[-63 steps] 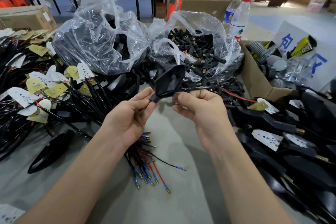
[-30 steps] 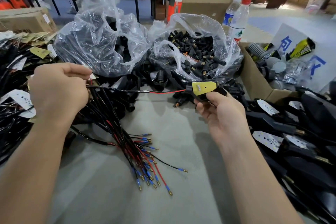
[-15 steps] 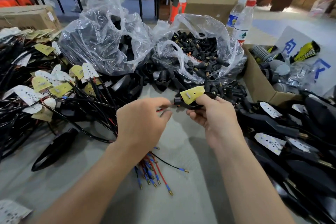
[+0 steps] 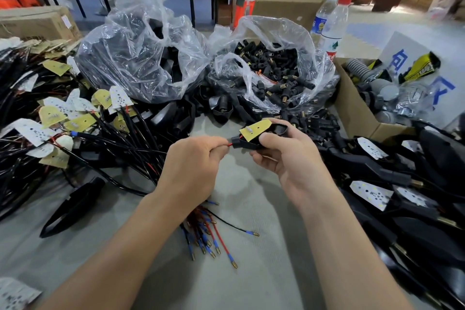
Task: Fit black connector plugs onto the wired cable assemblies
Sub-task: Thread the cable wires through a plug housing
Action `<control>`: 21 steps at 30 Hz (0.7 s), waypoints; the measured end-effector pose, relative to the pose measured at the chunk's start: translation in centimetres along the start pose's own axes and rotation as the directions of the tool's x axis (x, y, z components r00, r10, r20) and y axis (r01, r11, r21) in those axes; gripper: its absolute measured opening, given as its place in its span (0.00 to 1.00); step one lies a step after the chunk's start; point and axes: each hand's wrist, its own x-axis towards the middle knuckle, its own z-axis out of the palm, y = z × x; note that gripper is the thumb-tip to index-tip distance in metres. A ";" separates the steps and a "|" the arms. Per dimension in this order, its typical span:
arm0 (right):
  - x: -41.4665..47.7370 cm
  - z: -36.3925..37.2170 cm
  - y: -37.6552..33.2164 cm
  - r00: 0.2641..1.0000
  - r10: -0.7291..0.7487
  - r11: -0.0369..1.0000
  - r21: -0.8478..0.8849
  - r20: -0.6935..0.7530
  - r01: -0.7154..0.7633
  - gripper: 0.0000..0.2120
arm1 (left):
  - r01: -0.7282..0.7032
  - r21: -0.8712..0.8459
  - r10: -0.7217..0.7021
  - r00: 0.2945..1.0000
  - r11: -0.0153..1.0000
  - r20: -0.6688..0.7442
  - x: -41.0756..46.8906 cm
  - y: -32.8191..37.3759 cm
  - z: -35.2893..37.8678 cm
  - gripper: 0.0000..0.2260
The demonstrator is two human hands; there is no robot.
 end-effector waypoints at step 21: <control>-0.4 0.1 -0.2 0.954 -0.297 0.925 -0.238 0.031 0.296 0.10 | 0.178 -0.445 -0.151 0.984 0.878 0.095 1.7 0.2 -1.4 0.14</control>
